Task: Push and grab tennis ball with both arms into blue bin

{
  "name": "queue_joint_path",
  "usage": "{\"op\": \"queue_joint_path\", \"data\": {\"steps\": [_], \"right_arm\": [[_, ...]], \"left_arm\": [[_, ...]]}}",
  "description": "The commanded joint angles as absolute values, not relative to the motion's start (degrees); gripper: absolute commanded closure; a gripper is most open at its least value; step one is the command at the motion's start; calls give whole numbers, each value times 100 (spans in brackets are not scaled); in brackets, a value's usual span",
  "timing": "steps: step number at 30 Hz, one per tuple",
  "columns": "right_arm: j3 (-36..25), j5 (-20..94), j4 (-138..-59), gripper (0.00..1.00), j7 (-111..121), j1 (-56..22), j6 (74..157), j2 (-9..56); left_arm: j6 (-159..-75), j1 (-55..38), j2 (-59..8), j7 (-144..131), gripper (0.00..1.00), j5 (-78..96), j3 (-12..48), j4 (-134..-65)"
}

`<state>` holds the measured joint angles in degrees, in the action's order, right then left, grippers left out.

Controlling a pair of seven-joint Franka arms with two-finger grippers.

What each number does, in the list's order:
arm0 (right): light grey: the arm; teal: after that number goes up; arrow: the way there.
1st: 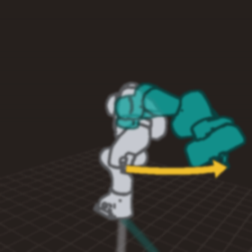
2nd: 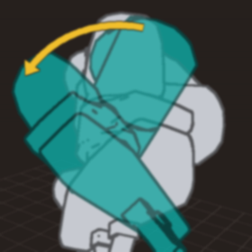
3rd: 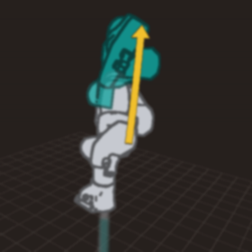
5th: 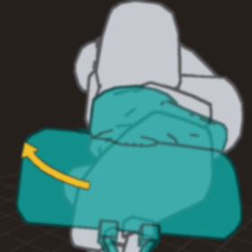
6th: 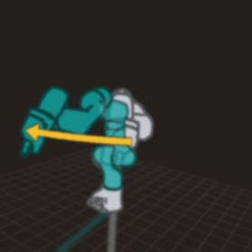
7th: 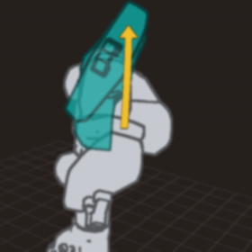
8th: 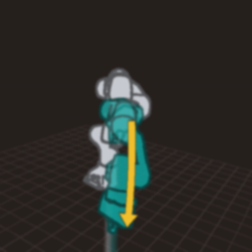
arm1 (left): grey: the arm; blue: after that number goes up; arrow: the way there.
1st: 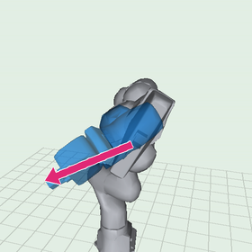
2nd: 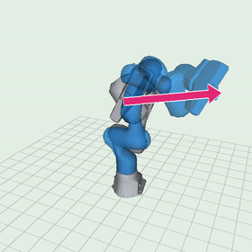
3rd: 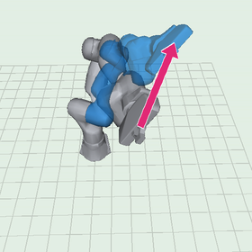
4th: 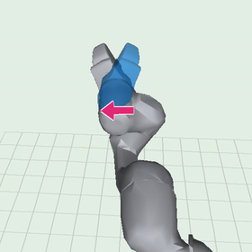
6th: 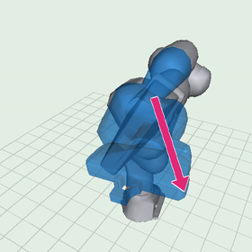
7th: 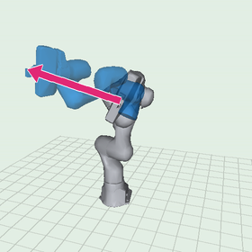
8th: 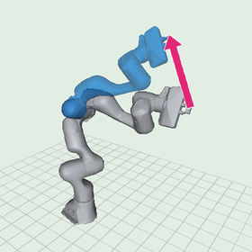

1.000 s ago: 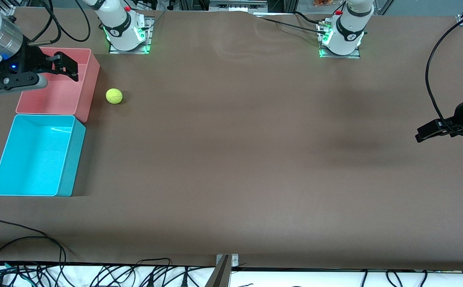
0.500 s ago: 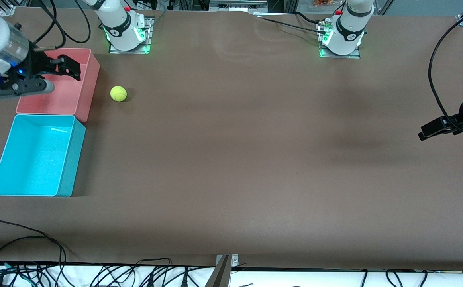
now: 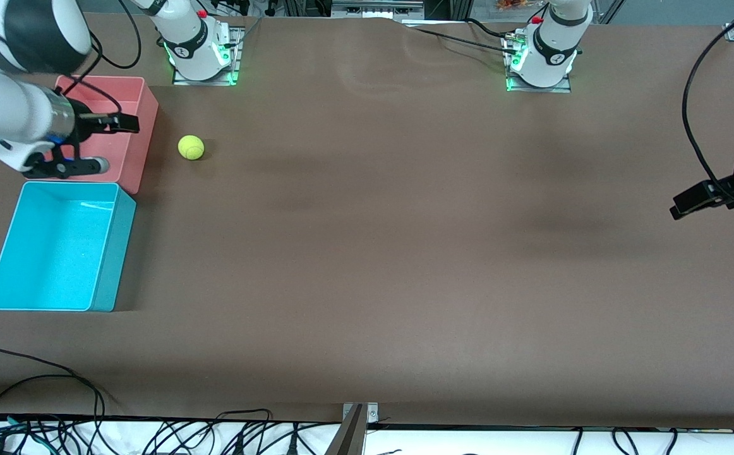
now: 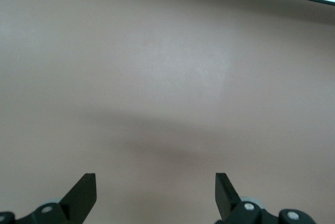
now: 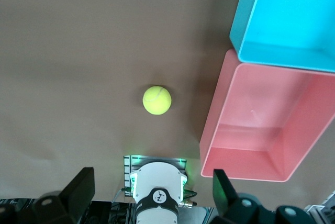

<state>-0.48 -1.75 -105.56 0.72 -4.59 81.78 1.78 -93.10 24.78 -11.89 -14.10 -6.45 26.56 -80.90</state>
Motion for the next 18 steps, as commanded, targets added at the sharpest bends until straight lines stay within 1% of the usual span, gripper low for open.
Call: {"op": "queue_joint_path", "data": {"steps": [1, 4, 7, 13, 18], "right_arm": [[-88, -211, -11521, 0, 53, -457, 8902, -105], [-35, -202, -11925, 0, 44, -483, 9324, -114], [-44, -158, -12426, 0, 35, -483, 9719, -176], [-44, -158, -13086, 0, 35, -483, 10247, -202], [-35, -167, -13552, 0, 44, -501, 10651, -150]], "left_arm": [[-9150, 1680, -677, -1230, 0, -194, 1724, -8402], [-9141, 1179, -563, -1230, 0, -185, 1267, -8543], [-9141, 810, -501, -1222, 0, -167, 941, -8622], [-9141, 343, -404, -809, 0, -158, 467, -8754], [-9149, 264, -352, -545, 0, 78, 238, -8824]]}}
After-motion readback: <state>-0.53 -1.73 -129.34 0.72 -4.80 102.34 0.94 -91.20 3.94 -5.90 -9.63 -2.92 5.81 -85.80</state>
